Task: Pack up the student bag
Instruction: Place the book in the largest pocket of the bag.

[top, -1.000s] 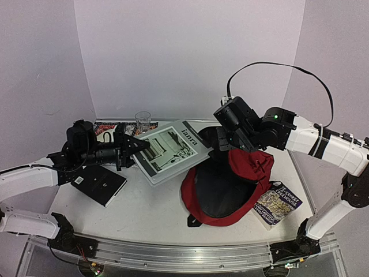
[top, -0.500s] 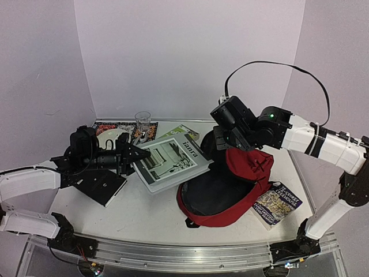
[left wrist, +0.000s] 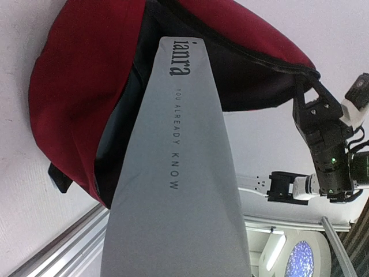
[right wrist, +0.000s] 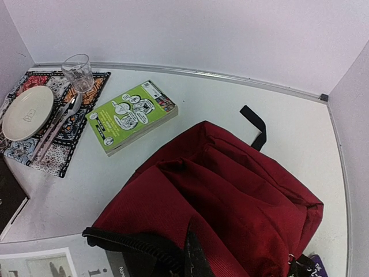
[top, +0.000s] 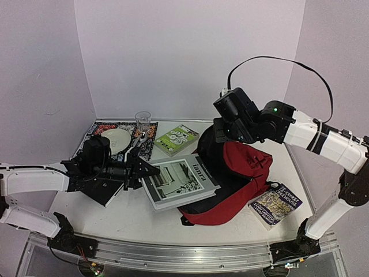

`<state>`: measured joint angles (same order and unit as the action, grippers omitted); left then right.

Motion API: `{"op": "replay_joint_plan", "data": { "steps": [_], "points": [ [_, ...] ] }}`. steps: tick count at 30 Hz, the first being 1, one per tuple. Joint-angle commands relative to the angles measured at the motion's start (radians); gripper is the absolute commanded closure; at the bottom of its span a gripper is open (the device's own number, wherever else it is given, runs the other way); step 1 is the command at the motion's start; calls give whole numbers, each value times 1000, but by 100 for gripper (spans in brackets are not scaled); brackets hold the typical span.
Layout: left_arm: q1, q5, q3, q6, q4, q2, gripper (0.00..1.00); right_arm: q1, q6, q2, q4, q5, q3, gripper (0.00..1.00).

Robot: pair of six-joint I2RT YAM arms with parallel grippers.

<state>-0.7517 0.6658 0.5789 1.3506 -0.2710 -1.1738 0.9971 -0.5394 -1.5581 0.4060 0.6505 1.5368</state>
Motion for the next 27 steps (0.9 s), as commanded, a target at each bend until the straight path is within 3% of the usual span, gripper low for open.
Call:
{"op": "replay_joint_plan", "data": {
  "steps": [1, 10, 20, 27],
  "points": [
    [-7, -87, 66, -12, -55, -63, 69, 1, 31, 17, -100, -54, -16, 100],
    [-68, -210, 261, -1, -62, -297, 71, 2, 62, 39, -155, -171, -53, 100],
    [-107, -336, 339, 96, -114, -452, 73, 1, 67, 54, -182, -212, -56, 100],
    [-126, -378, 387, 117, -307, -580, 74, 2, 65, 66, -194, -258, -56, 100]
  ]
}}
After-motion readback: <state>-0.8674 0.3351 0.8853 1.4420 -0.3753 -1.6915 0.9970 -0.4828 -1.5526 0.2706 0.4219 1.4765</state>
